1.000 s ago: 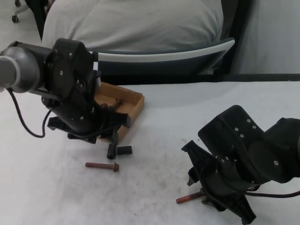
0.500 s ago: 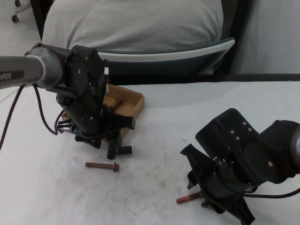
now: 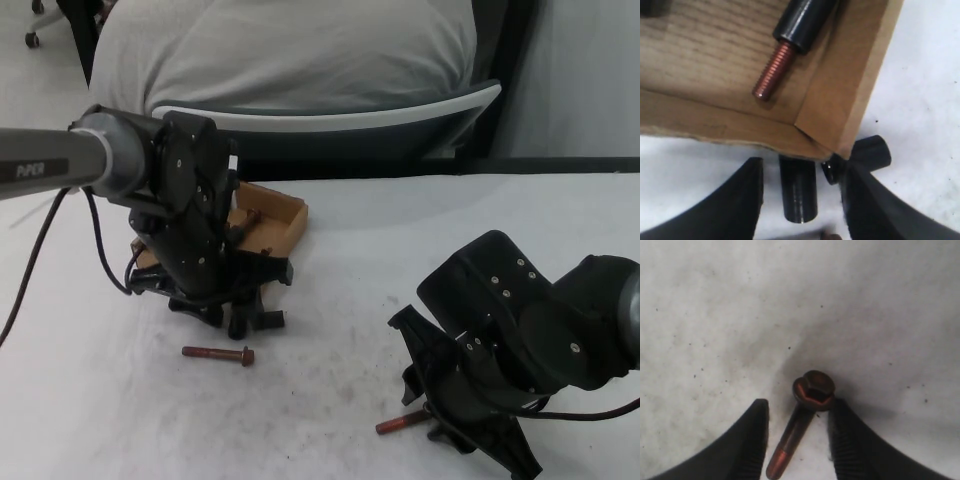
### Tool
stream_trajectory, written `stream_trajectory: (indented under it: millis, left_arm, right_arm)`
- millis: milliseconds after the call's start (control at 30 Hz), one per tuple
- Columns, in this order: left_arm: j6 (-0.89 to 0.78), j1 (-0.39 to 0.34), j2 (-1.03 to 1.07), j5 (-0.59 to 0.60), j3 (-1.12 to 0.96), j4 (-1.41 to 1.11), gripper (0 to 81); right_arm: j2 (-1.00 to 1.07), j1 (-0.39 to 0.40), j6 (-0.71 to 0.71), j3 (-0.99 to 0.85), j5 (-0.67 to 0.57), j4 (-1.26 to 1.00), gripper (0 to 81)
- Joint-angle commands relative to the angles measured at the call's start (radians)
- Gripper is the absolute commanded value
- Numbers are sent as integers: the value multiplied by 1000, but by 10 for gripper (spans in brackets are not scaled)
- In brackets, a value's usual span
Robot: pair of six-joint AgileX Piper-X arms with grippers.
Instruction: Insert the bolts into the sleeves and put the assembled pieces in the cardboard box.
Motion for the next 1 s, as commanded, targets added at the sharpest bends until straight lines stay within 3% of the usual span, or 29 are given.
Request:
stream_trajectory:
  millis: [0, 100, 233, 300, 333, 533, 967]
  left_arm:
    - [-8, -26, 28, -39, 1, -2, 428]
    - [-8, -32, 29, -40, 1, 5, 343]
    - [8, -29, 29, -40, 1, 35, 142]
    - [25, -22, 29, -35, 1, 60, 22]
    - [39, -19, 29, -34, 1, 69, 8]
    - [88, -12, -3, -31, 1, 96, 6]
    - [147, -12, -254, -11, 32, -25, 8]
  right_arm:
    - [35, -3, 1, 6, 4, 27, 361]
    - [38, -3, 31, 6, 4, 57, 246]
    - [38, -3, 62, 7, -14, 71, 15]
    - [38, -3, 62, 7, -18, 73, 0]
    - [38, -3, 62, 9, -18, 73, 1]
    - [31, -3, 42, 15, -33, 68, 2]
    - [-111, -3, -335, 15, 163, 68, 2]
